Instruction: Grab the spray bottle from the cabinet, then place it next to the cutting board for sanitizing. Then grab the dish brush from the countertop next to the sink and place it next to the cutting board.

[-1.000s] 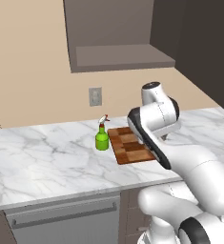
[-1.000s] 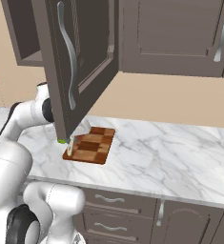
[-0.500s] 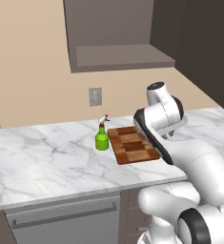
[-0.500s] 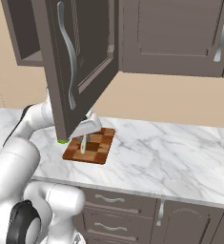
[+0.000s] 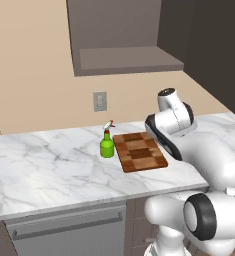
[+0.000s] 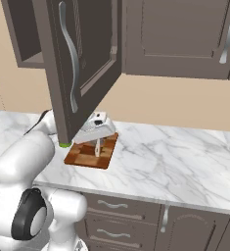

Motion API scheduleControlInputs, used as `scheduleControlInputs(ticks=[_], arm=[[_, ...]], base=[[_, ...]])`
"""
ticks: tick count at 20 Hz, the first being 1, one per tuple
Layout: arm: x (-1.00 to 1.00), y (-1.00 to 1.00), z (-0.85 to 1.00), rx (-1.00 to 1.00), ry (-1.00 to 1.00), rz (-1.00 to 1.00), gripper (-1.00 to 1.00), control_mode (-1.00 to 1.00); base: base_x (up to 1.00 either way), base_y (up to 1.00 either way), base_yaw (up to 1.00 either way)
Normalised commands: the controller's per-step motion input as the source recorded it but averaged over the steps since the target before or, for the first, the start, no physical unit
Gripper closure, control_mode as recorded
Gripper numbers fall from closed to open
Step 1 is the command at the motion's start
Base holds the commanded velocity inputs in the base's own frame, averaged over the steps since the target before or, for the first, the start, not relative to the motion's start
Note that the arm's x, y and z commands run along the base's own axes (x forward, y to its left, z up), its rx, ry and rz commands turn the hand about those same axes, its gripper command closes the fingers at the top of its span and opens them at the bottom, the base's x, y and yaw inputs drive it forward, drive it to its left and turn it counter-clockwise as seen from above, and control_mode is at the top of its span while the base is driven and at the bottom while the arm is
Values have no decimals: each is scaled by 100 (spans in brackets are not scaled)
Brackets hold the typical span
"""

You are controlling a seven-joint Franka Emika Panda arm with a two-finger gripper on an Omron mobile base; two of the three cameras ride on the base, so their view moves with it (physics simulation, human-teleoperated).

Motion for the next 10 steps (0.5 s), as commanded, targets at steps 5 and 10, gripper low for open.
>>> scheduleControlInputs(ticks=[5,10], arm=[[31,-12,-36,0,1,0,100,-100],[7,-20,-33,13,-1,0,100,-100]], base=[[0,0,0],[0,0,0]])
